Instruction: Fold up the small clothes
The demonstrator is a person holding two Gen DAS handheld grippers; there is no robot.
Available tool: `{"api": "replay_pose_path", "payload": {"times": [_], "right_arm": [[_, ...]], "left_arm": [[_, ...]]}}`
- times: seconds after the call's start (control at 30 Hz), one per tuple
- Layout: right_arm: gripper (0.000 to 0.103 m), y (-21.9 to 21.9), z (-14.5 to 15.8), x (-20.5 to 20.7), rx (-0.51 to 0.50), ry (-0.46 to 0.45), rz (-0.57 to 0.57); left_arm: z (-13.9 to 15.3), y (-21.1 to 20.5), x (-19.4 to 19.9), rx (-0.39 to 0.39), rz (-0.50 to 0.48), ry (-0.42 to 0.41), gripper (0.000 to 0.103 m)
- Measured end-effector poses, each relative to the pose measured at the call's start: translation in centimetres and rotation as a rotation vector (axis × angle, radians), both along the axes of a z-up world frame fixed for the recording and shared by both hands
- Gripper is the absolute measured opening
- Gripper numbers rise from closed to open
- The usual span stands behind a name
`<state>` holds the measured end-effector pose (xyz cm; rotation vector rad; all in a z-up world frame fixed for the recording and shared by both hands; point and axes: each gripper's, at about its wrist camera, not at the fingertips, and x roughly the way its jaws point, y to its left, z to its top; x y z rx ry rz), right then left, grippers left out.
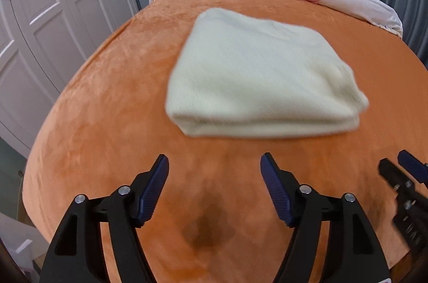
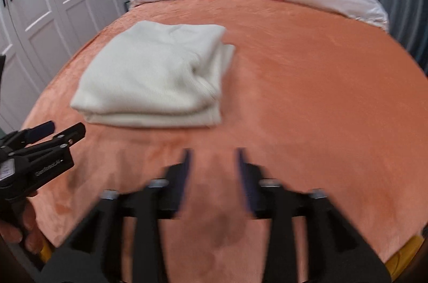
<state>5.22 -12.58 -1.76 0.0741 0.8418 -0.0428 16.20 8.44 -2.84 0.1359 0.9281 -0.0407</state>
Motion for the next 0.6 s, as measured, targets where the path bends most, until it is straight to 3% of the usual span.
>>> {"api": "replay_pose_path", "payload": {"times": [0.1,0.3,0.43,0.6], "right_arm": [[0.062,0.3,-1.1,-0.9,-0.012,0.002,-0.029],[0.070,1.5,-3.4,-1.1,-0.019,0.043,-0.034],[0.081,2.0,-4.7,-0.9,-0.005,0.066,-0.033],[0.085,2.3,-5.3,-0.8,-0.023,0.043,-0.048]], "left_arm": [[-1.3,-0.4,-1.0,0.006,-0.003,0.032,0.071],[-4.3,-0.5,-2.0,0.009,0.009,0.066,0.071],[-4.8,-0.3,-2.3,0.012,0.013,0.026,0.079],[-5.5,0.3,-2.3,-0.004,0.031,-0.003,0.086]]}}
